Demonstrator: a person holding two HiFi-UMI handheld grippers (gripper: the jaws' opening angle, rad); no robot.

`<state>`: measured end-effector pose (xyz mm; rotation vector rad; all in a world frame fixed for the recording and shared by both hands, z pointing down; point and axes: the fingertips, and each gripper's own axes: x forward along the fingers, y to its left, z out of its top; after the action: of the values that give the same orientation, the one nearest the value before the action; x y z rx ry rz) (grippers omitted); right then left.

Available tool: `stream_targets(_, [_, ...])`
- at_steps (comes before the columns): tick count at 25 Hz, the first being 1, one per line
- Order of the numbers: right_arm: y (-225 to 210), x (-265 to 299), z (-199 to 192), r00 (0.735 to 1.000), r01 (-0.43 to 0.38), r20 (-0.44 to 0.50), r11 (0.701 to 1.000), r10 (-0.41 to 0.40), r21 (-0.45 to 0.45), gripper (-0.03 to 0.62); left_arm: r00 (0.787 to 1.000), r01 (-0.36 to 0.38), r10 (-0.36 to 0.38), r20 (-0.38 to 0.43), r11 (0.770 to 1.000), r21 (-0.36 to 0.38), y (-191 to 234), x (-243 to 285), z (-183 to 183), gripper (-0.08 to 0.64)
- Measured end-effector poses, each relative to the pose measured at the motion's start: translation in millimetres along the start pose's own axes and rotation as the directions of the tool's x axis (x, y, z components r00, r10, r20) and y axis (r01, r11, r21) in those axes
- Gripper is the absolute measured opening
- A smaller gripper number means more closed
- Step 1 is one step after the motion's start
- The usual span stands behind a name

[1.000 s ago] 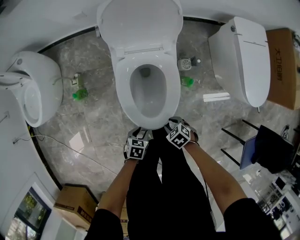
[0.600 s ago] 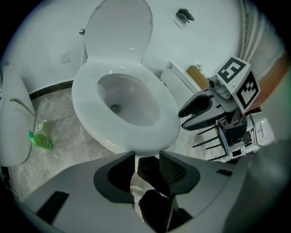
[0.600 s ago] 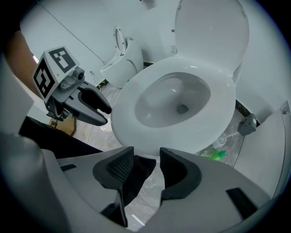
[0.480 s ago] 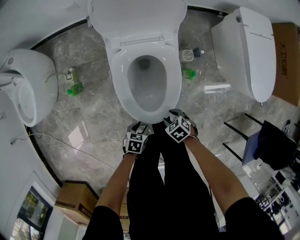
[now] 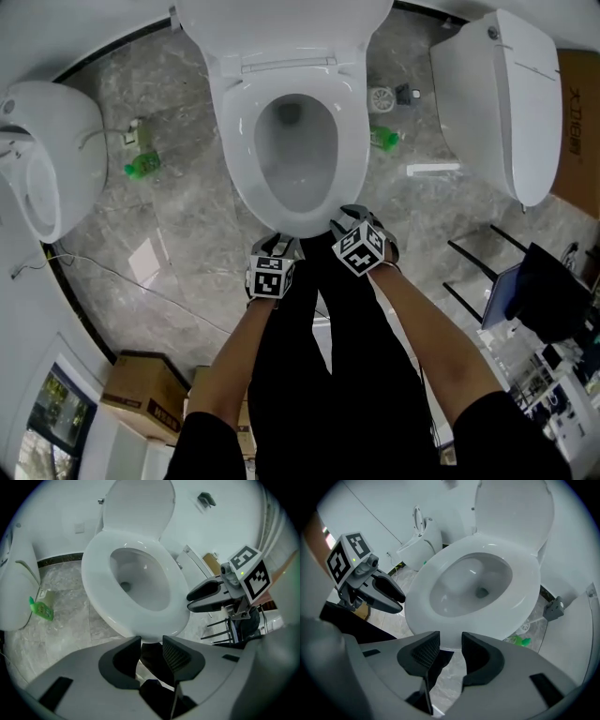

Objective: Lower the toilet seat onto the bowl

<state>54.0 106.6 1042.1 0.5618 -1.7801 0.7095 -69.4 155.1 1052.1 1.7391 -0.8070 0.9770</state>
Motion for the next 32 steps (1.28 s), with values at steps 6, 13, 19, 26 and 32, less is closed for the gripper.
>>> stream_targets(6, [7, -1, 2, 1.0, 0.013, 0.027, 1.0, -0.012, -0.013, 0.172, 1.0, -0.011, 0.011, 0.026, 1.0, 0.022, 4, 0, -5, 0.155])
stream_targets(13, [21, -81, 32, 0.987, -0.02, 0.163, 0.994, 0.002, 0.107, 0.172, 0.974, 0.018, 0.015, 0.224, 0.989, -0.145, -11, -84, 58, 0.155])
stream_targets(19, [44, -216, 84, 0.927, -0.018, 0.371, 0.981, -0.056, 0.192, 0.164, 0.921, 0.023, -0.015, 0.39, 1.0, -0.014, -70, -206, 99, 0.082])
stream_targets(26, [106, -377, 124, 0.771, -0.19, 0.637, 0.951, -0.009, 0.244, 0.077, 0.834, 0.094, -0.061, 0.549, 0.995, -0.032, -167, -351, 94, 0.015])
stream_targets(32, [153, -507, 142, 0.615, -0.169, 0.787, 0.964, -0.059, 0.205, 0.043, 0.766, 0.097, -0.068, 0.64, 0.995, -0.011, -220, -450, 63, 0.015])
